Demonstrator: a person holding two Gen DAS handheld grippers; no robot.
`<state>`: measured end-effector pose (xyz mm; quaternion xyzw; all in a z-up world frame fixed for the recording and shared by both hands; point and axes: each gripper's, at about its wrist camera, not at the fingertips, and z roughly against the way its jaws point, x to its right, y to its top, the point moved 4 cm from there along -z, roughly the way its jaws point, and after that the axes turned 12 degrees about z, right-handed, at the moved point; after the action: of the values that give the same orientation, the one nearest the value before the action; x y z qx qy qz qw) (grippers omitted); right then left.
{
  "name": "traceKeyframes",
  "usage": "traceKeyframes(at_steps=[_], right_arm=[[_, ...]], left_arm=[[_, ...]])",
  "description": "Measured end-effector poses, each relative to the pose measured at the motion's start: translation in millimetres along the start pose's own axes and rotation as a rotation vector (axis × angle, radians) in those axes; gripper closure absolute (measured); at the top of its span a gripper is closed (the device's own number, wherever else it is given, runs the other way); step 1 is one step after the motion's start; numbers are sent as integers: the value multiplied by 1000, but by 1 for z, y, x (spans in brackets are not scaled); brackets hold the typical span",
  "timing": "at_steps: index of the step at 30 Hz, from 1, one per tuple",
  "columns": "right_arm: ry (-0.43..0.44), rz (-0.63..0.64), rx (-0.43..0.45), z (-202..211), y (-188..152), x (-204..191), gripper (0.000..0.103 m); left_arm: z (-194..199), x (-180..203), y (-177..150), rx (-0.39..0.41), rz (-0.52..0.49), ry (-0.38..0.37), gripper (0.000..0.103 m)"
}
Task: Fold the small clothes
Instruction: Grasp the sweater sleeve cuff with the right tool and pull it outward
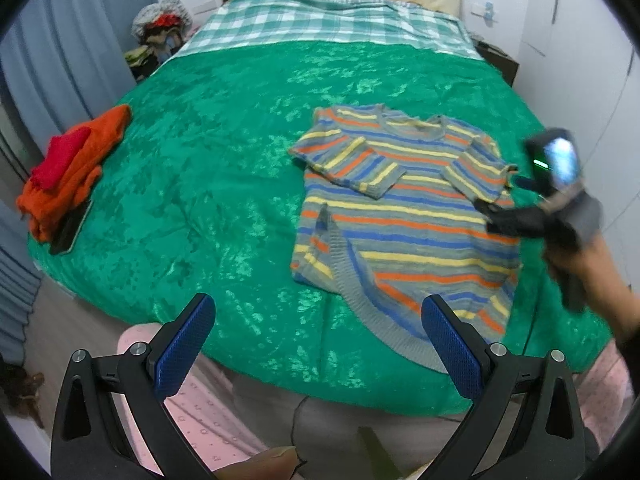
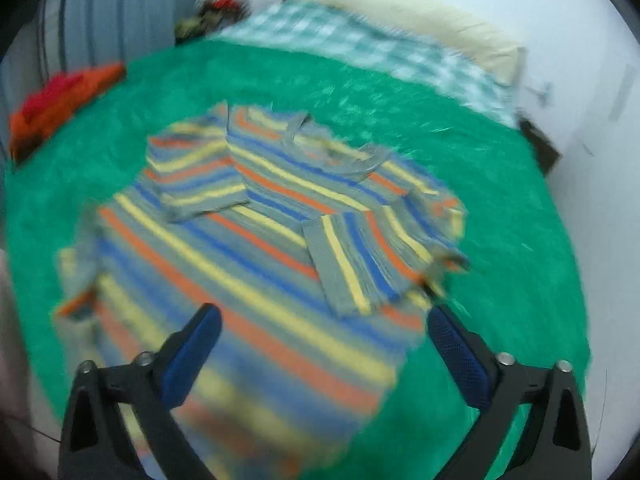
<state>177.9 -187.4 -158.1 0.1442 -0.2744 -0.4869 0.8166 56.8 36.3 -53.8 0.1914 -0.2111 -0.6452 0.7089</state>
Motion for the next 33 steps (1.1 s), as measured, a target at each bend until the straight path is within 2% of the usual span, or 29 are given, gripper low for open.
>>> traceKeyframes(at_steps=[2, 3, 4, 6, 7, 8, 10, 12, 15, 17, 20, 22, 24, 27, 28, 29, 31, 33], right_arm=[[38, 51, -81, -47, 11, 2, 26], [47, 64, -123, -71, 14, 3, 28], [60, 56, -150, -87, 12, 5, 33], [134, -27, -158, -104, 10, 20, 52], [125, -58, -143, -99, 9, 31, 90], [105, -94, -129, -90, 7, 46, 97], [54, -211, -68, -60, -5, 93, 97], [-31, -362, -32, -23, -35, 154, 97], [-190, -544, -53, 15, -92, 230, 97], [-223, -610, -105, 18, -121, 258, 97], [-235, -688, -150, 15, -154, 273, 97], [-279, -718, -193, 15, -171, 277, 97], [-311, -750, -230, 8, -186, 279, 97], [-305, -742, -279, -5, -198, 276, 96], [-313, -725, -280, -5, -198, 275, 89], [-334, -697, -285, 0, -198, 271, 67], [-370, -633, -290, 14, -192, 260, 43], [-339, -552, -269, 42, -180, 224, 43]], left_arm=[[-4, -7, 1, -6, 14, 31, 0], [-6, -11, 2, -8, 24, 41, 0], [-9, -16, 3, -12, 36, 53, 0], [-16, -26, 3, -32, 55, 80, 0], [-18, -30, 3, -39, 62, 86, 0], [-21, -34, 3, -45, 70, 89, 0], [-24, -36, 4, -45, 74, 82, 0], [-27, -32, 4, -43, 64, 77, 0], [-30, -21, 3, -49, 39, 56, 0], [-30, -9, 1, -60, 16, 37, 0], [-26, 4, -1, -69, -7, 11, 0], [-21, 5, -2, -65, -7, 7, 0], [-21, 0, -2, -66, 7, 15, 0], [-33, -19, -2, -85, 42, 54, 0], [-39, -30, 0, -93, 60, 76, 0], [-44, -40, 1, -99, 79, 95, 0], [-54, -58, 5, -107, 111, 106, 0], [-64, -68, 9, -101, 138, 94, 0]])
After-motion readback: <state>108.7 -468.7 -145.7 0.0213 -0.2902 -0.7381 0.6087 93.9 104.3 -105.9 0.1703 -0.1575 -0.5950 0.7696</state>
